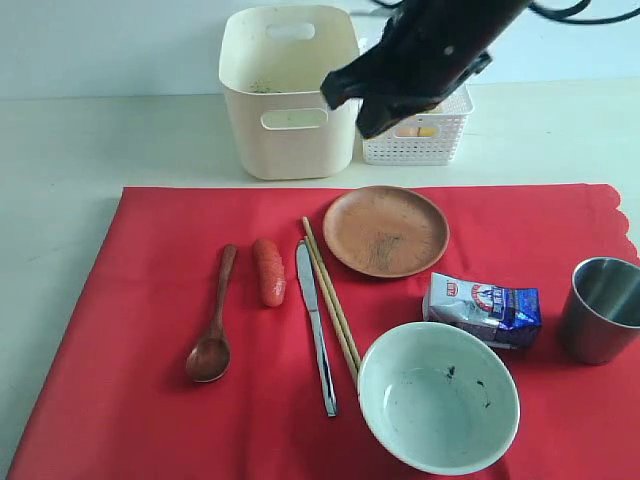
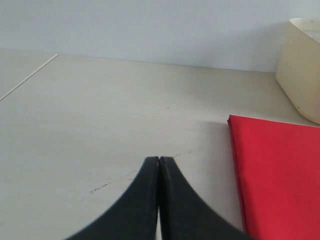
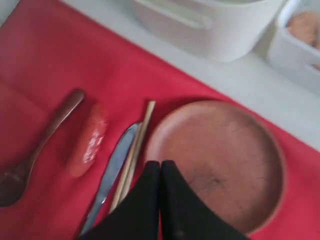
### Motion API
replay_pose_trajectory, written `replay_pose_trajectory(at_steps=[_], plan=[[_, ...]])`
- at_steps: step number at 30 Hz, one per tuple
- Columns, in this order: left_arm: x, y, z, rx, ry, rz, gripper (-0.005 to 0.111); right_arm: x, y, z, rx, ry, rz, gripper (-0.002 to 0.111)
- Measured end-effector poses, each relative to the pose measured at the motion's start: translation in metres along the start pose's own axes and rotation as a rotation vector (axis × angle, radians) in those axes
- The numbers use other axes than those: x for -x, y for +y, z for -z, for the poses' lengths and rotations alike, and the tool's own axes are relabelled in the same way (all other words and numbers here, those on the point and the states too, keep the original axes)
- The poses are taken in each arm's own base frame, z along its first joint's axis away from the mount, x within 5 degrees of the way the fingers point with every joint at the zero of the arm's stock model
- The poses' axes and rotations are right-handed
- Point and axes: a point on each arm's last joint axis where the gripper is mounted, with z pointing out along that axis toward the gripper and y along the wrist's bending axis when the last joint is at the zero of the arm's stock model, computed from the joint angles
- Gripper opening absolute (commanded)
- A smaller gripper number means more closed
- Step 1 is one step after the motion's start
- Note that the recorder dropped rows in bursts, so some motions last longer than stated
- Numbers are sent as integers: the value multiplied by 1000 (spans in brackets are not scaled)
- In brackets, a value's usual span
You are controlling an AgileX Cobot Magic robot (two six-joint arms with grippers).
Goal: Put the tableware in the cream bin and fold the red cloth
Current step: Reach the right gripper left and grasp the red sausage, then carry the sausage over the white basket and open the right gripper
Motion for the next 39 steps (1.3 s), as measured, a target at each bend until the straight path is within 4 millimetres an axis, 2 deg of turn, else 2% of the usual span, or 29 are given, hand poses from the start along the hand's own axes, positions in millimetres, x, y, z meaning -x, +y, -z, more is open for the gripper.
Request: replay_pose_trajectory(at_steps=[5,10,13,16,19,22,32,39], plan=[[0,0,0,0,0,0,2,-13,40,-30,49,66,86,0],[0,0,0,0,0,0,2,-20,72,-56,80,99,157,2],[0,0,0,0,0,0,2,-25,87,-74,90,109,191,12],[0,0,0,0,0,0,2,-30,100,-92,89,115,195,28],[0,0,0,0,0,0,2,-33,104,-108,53,105,164,45],[0,0,0,0,0,0,2,-33,100,-121,11,88,160,52],[0,0,0,0,0,0,2,-42,91,-154,-35,110,181,54],[0,0,0,0,0,0,2,-49,88,-169,-45,139,183,52]])
